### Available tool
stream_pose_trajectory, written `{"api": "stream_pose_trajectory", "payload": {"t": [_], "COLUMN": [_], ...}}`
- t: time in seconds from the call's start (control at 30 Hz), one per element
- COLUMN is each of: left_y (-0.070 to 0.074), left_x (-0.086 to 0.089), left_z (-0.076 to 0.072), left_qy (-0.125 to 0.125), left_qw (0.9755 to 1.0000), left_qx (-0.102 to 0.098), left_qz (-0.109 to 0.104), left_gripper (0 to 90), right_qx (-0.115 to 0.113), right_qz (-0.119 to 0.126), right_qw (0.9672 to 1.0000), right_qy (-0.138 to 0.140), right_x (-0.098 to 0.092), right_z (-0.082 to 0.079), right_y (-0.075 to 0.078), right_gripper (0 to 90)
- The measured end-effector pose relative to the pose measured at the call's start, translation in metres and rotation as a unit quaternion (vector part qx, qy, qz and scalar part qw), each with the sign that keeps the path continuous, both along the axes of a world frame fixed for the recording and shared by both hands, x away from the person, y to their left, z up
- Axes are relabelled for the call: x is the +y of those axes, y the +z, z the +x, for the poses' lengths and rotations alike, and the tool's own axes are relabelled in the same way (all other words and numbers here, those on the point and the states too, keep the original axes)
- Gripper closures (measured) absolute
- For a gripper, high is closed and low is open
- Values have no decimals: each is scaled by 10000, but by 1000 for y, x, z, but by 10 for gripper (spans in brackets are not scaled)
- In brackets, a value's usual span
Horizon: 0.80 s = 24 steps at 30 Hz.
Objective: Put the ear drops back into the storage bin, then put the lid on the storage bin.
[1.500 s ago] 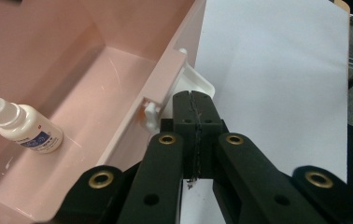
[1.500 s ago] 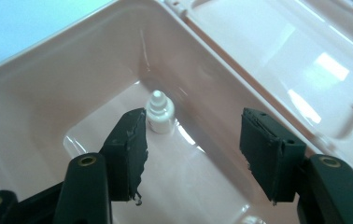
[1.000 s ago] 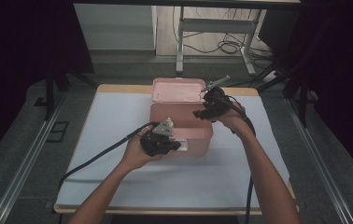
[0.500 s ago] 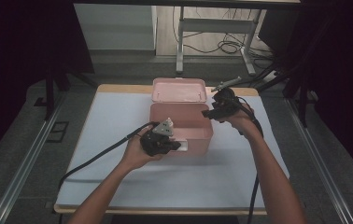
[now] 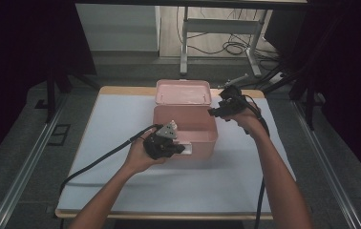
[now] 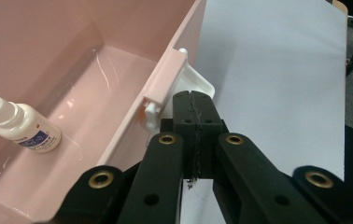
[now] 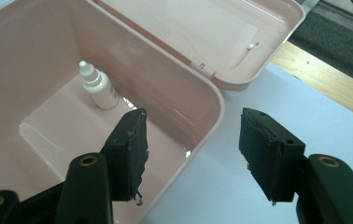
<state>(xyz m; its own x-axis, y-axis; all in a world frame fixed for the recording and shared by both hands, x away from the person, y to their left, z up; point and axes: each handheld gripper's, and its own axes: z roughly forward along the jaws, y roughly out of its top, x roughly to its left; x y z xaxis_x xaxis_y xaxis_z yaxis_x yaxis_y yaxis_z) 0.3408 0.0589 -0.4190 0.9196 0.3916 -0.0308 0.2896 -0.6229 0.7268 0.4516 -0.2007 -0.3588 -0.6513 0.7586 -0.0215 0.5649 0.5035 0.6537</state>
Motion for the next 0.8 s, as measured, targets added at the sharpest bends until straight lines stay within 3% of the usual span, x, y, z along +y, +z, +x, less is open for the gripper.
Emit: {"api": "stream_pose_trajectory", "payload": {"t": [0.6, 0.8], "left_y": [0, 0], "left_x": [0, 0], "left_z": [0, 0], "left_qy": [3, -12], "left_qw": [10000, 10000], "left_qx": [15, 19], "left_qz": [-55, -40], "left_gripper": [900, 900], "right_qx": [23, 78], "right_qz": [5, -21], "right_qw": [9989, 9974], "right_qy": [-459, -719], "right_x": [5, 9], "right_z": [33, 47], "right_y": [-1, -1], "right_gripper": [461, 533]}}
